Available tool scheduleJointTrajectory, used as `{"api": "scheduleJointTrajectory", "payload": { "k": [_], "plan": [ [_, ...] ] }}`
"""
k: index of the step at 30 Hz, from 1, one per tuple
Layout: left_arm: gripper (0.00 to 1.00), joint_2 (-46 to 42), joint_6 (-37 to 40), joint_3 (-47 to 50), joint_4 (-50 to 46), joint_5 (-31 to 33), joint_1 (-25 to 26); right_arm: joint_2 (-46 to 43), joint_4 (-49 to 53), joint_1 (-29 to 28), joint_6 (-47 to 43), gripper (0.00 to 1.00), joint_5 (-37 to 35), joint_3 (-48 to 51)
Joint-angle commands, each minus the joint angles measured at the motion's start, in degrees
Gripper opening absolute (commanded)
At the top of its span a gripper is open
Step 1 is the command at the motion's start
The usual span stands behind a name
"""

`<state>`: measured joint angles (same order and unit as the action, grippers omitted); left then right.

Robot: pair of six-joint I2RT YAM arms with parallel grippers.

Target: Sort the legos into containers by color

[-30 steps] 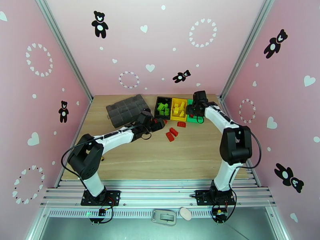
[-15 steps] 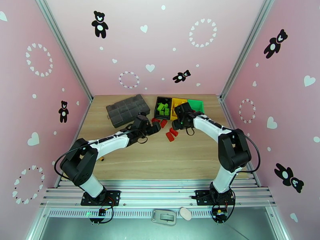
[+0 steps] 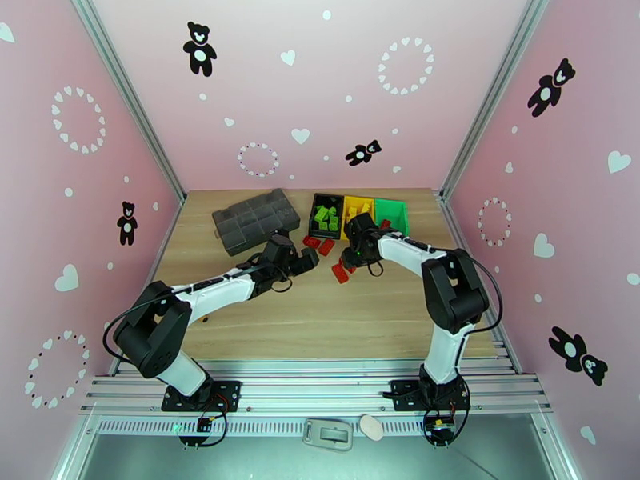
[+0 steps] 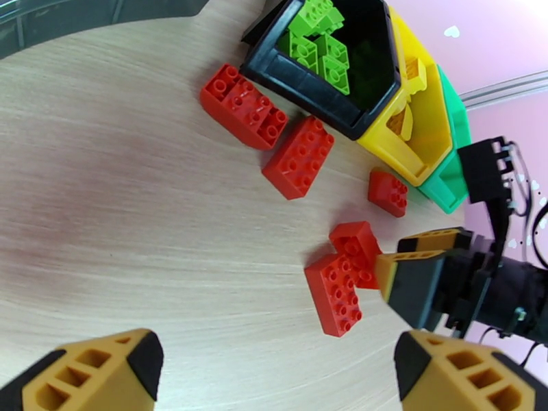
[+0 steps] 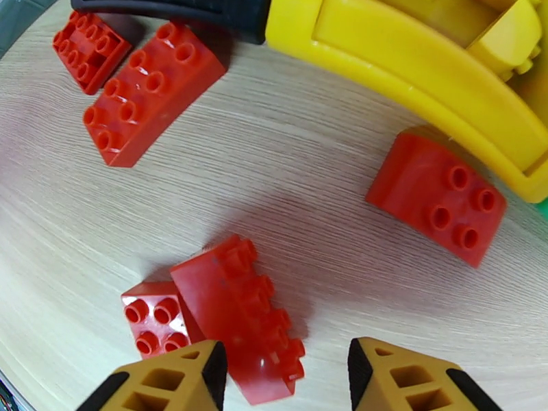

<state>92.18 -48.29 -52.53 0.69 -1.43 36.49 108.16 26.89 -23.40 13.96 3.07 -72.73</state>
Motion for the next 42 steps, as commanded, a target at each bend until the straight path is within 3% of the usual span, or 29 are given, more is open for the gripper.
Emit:
{"api": "scheduleJointTrajectory", "payload": {
  "k": [1,7,16,26,34,42],
  "plan": [
    [0.95,-1.3,-0.3,0.5,0.8,0.6,-0.4,2.3,-0.4,-0.4,-0.3,0.49,0.6,0.2],
    [0.95,-0.3,-0.2,-0.4,0.6,0.4,-0.4,4.2,-1.2,-0.5,-0.2,0.44,1.7,0.2],
    [0.95,0.4,-0.4,-1.2,0.6,-0.1,-0.4,1.8,-2.1,-0.9,1.1,0.44,1.8,1.2],
    [0.95,0.5,-0.3,-1.3,0.7,-0.2,-0.3,-3.7,-1.7,-1.1,0.9,0.56,1.9,0.9],
    [0.95,1.0,-0.6,-1.3,1.2,-0.8,-0.4,1.6,0.2,-1.8,-0.2,0.58,1.3,-3.9],
    [0.95,0.6,-0.7,-0.7,1.3,-0.6,-0.4,6.4,0.8,-2.2,-0.1,0.50,0.0,-7.1]
  ]
}}
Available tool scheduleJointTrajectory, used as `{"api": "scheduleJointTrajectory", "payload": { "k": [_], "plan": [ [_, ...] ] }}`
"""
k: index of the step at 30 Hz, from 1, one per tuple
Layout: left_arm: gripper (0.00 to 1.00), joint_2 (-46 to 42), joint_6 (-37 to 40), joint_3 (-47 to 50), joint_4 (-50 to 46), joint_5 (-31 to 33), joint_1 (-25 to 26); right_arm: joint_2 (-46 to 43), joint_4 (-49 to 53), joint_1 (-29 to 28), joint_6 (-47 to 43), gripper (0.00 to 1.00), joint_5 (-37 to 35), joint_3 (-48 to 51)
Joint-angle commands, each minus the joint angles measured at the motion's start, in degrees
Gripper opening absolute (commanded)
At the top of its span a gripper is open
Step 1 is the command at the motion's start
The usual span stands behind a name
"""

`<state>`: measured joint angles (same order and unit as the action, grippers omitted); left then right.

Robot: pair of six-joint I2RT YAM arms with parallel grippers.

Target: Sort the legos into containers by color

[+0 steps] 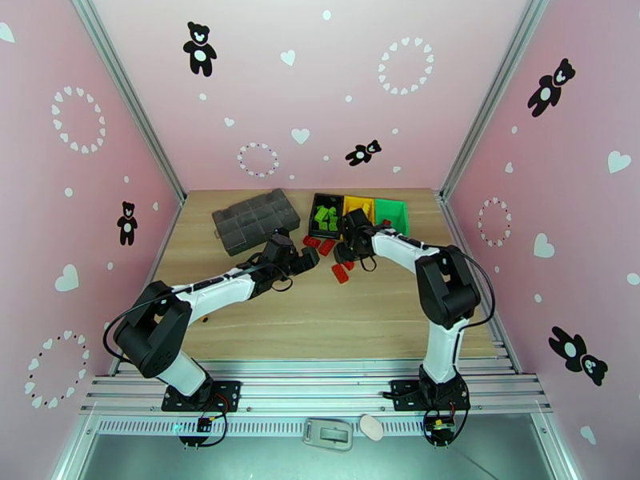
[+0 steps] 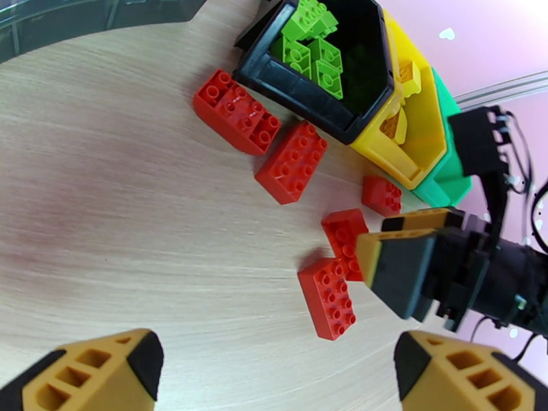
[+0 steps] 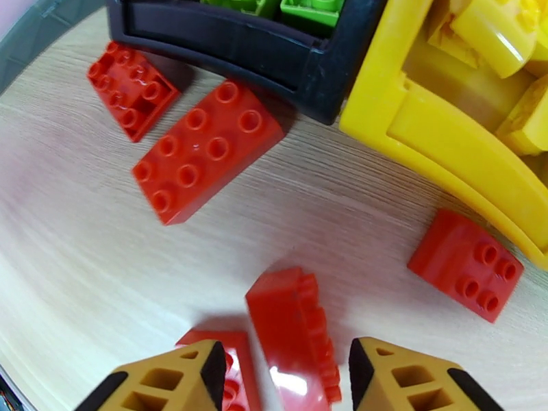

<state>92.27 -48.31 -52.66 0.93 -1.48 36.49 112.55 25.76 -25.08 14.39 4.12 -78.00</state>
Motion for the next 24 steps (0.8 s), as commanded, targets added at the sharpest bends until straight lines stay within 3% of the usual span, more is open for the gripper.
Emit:
{"api": "scheduleJointTrajectory", "payload": {
  "k": [1,7,13,24],
  "plan": [
    [0.95,0.7,-0.7,-0.6,1.1,-0.5,-0.3,2.5,2.0,-0.6,-0.5,0.49,-1.2,-2.1],
    [0.95,1.6,-0.7,-1.5,1.1,-1.3,-0.4,2.7,1.6,-0.6,0.4,0.37,-3.1,-1.9],
    [0.95,5.5,-0.6,-6.2,0.5,-3.6,0.3,-3.1,0.3,-0.6,1.7,0.26,-6.7,1.5],
    [0.94,15.2,-0.4,-20.3,-0.8,-6.1,3.7,-12.9,2.2,4.9,4.8,0.17,-7.9,4.4]
  ]
}}
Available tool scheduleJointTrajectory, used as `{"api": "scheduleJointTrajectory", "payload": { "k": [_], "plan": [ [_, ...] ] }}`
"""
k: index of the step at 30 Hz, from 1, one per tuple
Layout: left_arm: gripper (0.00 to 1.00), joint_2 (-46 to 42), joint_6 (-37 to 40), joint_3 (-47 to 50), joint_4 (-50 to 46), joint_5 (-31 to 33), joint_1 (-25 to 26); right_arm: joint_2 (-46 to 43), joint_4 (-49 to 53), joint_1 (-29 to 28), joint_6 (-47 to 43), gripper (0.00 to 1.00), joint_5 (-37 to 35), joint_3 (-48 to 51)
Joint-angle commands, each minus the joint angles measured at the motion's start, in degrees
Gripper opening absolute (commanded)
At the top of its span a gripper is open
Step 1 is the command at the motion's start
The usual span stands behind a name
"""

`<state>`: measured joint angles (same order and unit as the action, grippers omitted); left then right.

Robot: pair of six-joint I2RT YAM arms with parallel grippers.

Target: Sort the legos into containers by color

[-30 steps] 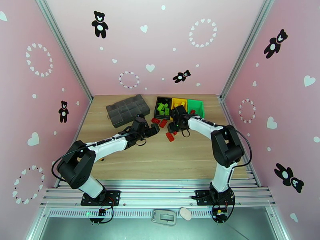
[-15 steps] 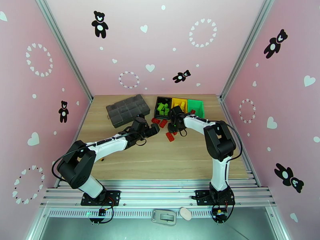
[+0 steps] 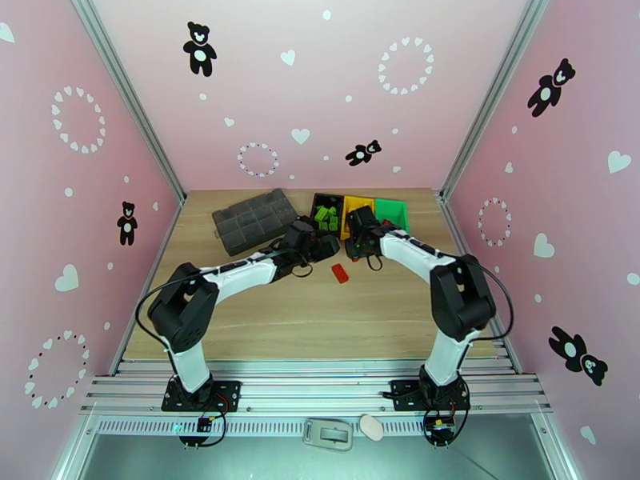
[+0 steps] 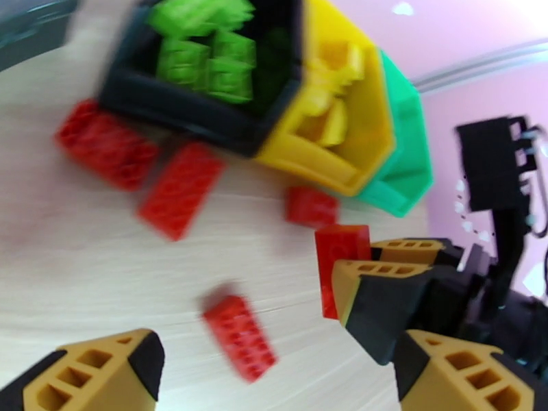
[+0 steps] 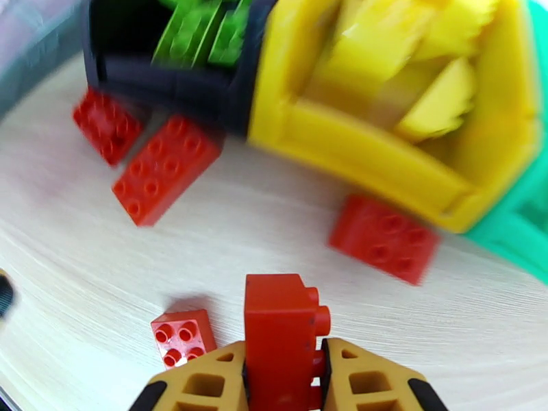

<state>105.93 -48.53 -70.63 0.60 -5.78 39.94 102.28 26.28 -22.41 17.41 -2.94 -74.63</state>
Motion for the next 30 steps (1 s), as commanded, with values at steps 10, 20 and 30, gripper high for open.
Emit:
{"api": "scheduleJointTrajectory", "payload": {
  "k": [10,20,30],
  "plan": [
    [0.94,7.8,0.2,-12.0,-1.5,-3.2,2.2,-6.5,1.3,11.0,4.9,0.18,-1.0,-1.4],
    [0.94,16.2,1.9,-26.4,-5.7,-3.7,3.1,3.2,4.2,16.4,5.9,0.19,-2.7,-15.3],
    [0.93,11.6,5.3,-24.1,-8.4,-0.4,1.9,17.8,9.8,16.9,4.2,0.47,-5.0,-31.4]
  ]
}}
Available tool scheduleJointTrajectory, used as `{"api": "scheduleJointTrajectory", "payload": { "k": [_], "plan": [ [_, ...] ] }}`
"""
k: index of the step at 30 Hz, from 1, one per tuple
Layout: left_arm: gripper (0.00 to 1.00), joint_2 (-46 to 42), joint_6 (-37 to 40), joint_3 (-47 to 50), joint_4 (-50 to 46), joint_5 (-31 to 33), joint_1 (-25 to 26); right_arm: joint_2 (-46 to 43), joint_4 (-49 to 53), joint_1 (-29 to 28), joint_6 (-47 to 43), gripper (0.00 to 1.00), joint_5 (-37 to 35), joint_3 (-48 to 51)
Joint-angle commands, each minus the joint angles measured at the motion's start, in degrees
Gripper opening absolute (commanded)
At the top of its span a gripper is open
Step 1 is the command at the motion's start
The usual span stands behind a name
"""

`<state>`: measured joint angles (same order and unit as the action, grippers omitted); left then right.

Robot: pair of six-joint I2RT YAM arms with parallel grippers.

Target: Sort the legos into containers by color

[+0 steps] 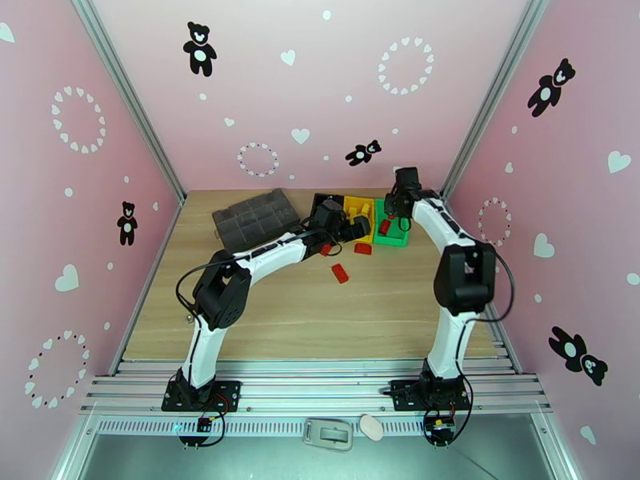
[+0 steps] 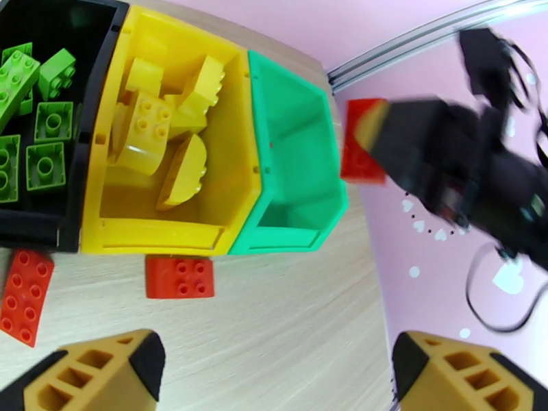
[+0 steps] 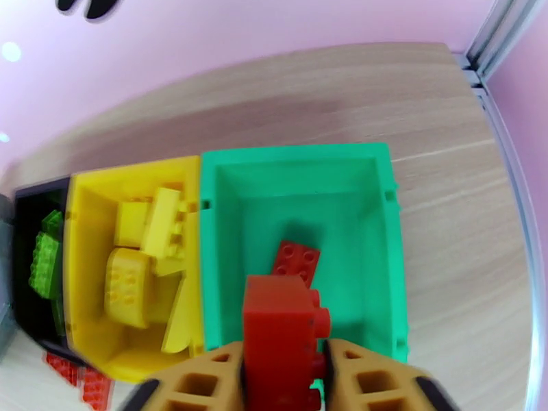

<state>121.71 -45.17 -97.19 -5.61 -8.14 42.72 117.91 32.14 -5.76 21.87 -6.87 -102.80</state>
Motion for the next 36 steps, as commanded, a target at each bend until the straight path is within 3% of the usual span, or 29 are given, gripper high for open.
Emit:
{"api": "scheduleJointTrajectory", "payload": {
  "k": [1,4,9,17,25,36],
  "plan": [
    [0.94,-5.5,2.1,4.3,-2.3,2.6,-1.1,2.1,3.8,0.2,-0.5,0.52,-0.8,-3.3],
    [0.93,-9.4,2.2,9.7,-1.4,4.1,-1.8,0.1,3.2,0.1,-1.0,0.60,-0.1,-1.9],
    [0.94,-15.3,1.5,18.6,0.3,6.1,-2.5,-8.9,0.1,-1.6,-2.4,0.65,0.9,6.8],
    [0.95,-23.6,-0.5,32.7,2.7,8.2,-4.1,-20.1,0.0,-10.9,-6.3,0.74,7.4,21.6],
    [0.97,-30.1,-2.4,43.9,5.6,9.5,-5.0,-19.1,-1.1,-21.3,-7.0,0.77,7.2,31.1],
    [0.98,-32.5,-4.2,49.9,7.5,10.0,-5.2,-10.6,-3.7,-24.4,-7.2,0.72,6.9,32.4]
  ]
}}
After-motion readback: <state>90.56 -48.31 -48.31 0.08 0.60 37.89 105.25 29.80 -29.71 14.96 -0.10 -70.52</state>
